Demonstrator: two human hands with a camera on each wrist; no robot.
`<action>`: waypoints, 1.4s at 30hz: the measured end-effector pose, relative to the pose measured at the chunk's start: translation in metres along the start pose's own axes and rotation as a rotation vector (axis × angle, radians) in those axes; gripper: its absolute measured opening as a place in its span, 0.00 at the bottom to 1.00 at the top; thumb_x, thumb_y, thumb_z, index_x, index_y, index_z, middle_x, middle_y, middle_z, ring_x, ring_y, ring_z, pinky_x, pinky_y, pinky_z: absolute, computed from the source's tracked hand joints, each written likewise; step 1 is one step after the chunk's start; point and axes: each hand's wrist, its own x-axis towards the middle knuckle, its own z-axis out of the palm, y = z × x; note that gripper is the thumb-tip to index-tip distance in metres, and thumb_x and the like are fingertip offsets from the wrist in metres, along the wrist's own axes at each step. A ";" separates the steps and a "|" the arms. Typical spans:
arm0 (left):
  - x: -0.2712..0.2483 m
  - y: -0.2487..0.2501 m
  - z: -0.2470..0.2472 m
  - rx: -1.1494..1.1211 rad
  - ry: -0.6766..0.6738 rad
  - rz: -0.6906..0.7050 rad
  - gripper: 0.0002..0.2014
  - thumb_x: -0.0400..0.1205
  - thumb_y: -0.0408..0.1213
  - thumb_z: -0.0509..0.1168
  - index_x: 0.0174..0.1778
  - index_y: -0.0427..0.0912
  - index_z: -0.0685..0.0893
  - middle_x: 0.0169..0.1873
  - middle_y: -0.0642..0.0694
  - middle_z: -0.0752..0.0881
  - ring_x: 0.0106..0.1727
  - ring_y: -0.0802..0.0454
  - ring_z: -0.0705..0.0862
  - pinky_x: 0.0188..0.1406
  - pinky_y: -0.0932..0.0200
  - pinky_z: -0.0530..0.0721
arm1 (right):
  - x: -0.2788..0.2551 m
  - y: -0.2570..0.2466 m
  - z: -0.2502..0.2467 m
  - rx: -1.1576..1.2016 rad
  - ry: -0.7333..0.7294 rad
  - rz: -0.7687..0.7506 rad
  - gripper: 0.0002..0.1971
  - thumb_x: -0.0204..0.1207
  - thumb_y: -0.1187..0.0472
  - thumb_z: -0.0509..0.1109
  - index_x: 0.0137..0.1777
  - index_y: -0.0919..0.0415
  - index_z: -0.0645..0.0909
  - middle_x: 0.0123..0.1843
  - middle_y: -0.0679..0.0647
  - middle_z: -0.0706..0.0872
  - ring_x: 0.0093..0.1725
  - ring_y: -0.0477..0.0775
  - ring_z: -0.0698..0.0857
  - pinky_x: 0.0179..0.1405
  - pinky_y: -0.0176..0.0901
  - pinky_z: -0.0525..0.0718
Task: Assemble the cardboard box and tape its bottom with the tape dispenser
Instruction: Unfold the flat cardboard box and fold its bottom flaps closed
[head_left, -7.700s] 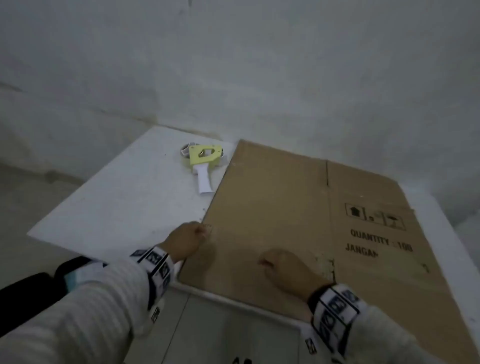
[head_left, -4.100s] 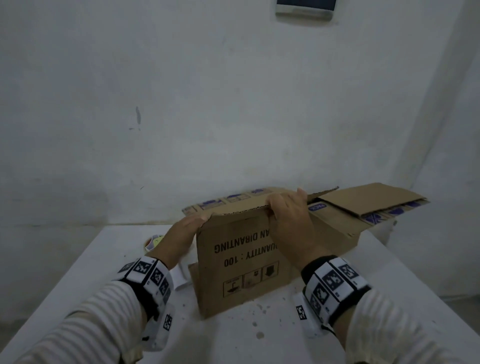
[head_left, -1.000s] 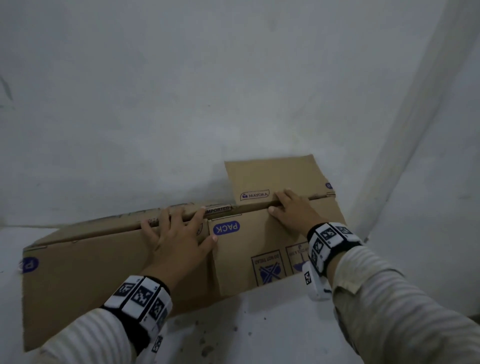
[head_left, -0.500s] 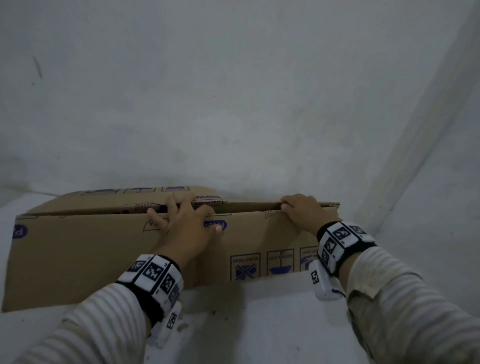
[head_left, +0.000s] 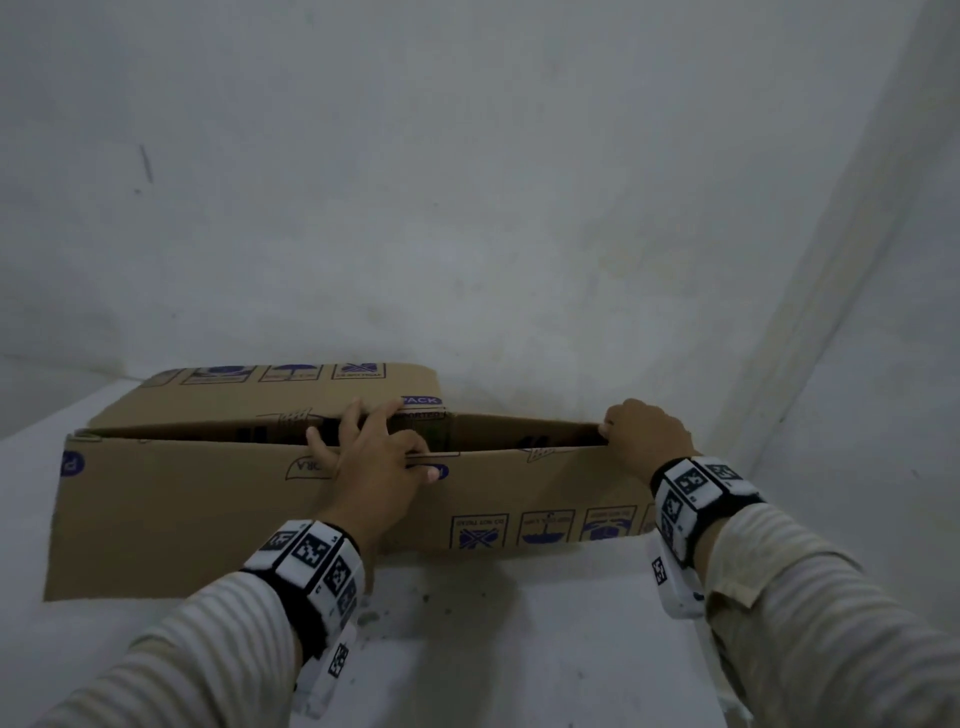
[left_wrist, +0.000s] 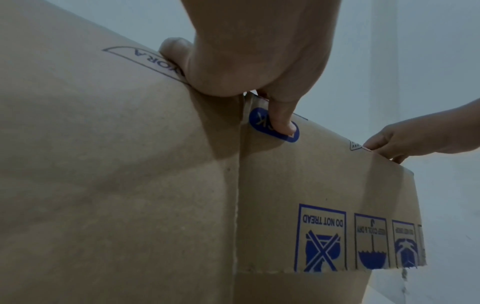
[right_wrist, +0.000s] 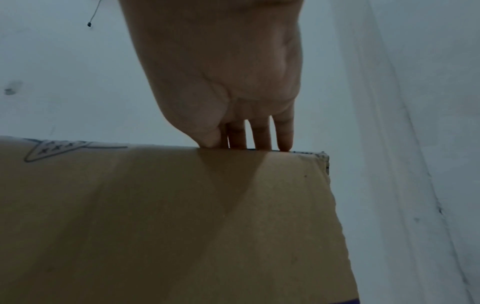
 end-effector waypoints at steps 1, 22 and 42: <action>-0.003 -0.001 -0.001 -0.005 0.005 0.010 0.04 0.74 0.55 0.70 0.42 0.63 0.85 0.80 0.61 0.61 0.84 0.45 0.43 0.75 0.28 0.31 | -0.003 0.000 -0.001 -0.008 0.023 -0.003 0.15 0.85 0.55 0.55 0.54 0.61 0.83 0.47 0.55 0.78 0.52 0.61 0.84 0.48 0.50 0.80; -0.044 -0.087 -0.056 -0.075 -0.103 0.184 0.05 0.73 0.54 0.71 0.41 0.65 0.82 0.81 0.59 0.59 0.84 0.46 0.46 0.79 0.36 0.45 | -0.079 -0.044 -0.030 -0.101 -0.134 0.179 0.22 0.81 0.65 0.61 0.23 0.61 0.66 0.25 0.52 0.72 0.25 0.49 0.71 0.35 0.42 0.75; -0.041 -0.173 -0.088 -0.242 -0.211 0.208 0.06 0.76 0.46 0.70 0.45 0.60 0.79 0.81 0.43 0.59 0.82 0.41 0.59 0.78 0.41 0.67 | -0.156 -0.092 -0.046 -0.064 -0.225 0.275 0.23 0.81 0.53 0.64 0.25 0.59 0.66 0.25 0.51 0.71 0.23 0.47 0.70 0.22 0.36 0.67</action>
